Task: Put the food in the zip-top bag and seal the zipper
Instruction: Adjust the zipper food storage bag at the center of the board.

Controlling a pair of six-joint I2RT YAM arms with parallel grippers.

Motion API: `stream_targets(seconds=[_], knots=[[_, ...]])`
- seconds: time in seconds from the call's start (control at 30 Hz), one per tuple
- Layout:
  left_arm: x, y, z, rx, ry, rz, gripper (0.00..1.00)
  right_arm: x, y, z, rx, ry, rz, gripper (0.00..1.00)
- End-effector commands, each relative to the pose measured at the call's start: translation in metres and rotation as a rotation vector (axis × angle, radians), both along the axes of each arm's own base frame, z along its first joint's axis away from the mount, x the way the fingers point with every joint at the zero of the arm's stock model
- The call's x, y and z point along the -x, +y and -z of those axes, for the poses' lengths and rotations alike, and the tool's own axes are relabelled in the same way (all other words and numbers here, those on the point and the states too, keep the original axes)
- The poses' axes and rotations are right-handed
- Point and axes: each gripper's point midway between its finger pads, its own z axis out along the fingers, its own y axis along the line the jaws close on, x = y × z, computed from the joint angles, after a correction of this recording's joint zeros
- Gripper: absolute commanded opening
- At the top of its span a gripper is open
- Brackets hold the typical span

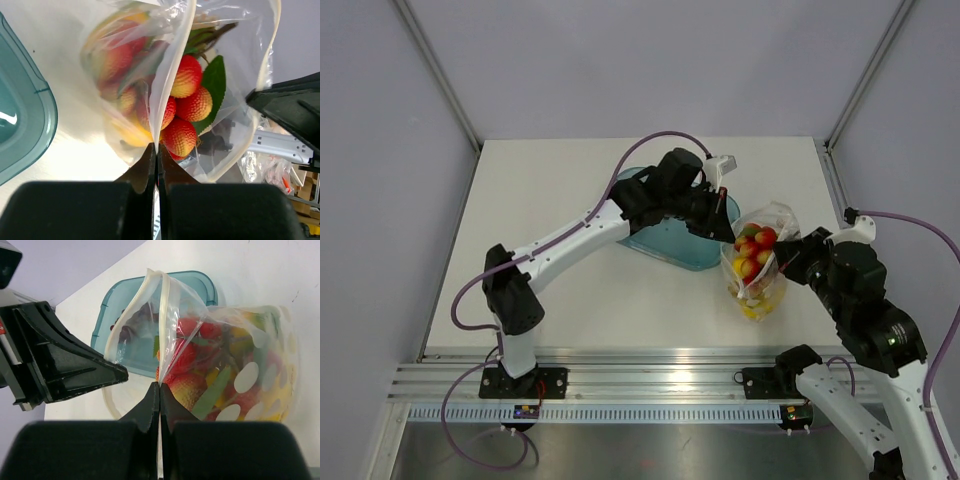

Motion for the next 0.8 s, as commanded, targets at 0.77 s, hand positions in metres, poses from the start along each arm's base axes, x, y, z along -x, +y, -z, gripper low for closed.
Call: stream_targets(seconds=[0.77], knots=[[0.006,-0.047,0.016,0.062,0.059,0.11,0.0,-0.003,-0.013,0.033,0.069,0.035,0.057,0.0]])
